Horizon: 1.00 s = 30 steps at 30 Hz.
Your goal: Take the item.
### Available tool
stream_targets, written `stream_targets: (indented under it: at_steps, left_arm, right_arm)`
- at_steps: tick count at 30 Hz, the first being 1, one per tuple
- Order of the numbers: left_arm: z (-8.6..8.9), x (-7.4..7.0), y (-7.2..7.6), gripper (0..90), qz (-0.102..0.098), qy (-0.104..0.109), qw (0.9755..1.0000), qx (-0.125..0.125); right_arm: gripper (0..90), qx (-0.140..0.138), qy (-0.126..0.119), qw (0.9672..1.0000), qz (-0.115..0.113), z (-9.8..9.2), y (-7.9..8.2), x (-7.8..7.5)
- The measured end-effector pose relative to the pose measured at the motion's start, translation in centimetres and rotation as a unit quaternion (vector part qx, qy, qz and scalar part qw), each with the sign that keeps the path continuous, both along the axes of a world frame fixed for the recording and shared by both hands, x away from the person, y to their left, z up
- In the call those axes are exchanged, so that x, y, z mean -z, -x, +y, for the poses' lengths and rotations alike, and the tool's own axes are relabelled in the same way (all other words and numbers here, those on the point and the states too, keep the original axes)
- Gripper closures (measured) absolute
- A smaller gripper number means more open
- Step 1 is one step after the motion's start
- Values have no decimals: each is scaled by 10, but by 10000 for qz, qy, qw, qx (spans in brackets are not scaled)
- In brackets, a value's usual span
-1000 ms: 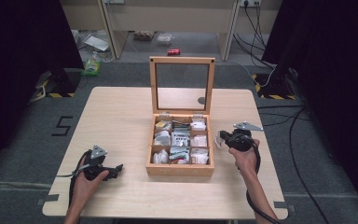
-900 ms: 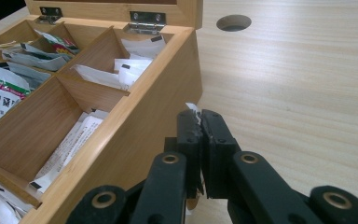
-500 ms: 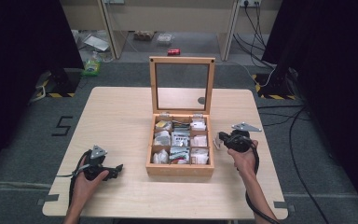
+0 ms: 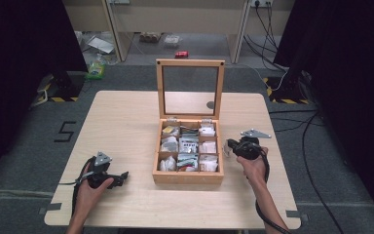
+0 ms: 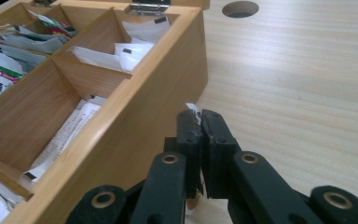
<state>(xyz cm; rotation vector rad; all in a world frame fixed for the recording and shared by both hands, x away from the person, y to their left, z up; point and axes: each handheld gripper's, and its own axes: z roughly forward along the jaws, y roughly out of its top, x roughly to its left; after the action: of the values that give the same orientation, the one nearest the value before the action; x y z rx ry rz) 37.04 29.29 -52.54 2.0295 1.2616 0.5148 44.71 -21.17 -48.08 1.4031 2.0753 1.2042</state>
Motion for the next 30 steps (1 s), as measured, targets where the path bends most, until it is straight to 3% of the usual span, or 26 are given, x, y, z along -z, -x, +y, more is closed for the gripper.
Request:
stream_targets:
  at_steps: [12, 16, 30]
  left_arm:
    - [0, 0, 0, 0, -1, 1, 10000, -1]
    - [0, 0, 0, 0, 0, 0, 10000, 0]
    - [0, 0, 0, 0, 0, 0, 10000, 1]
  right_arm:
    - [825, 138, 158, 9997, 106, -7, -2, 7]
    - [781, 240, 227, 9994, 135, -9, -3, 8]
    - [597, 487, 113, 9987, 130, -16, -5, 3]
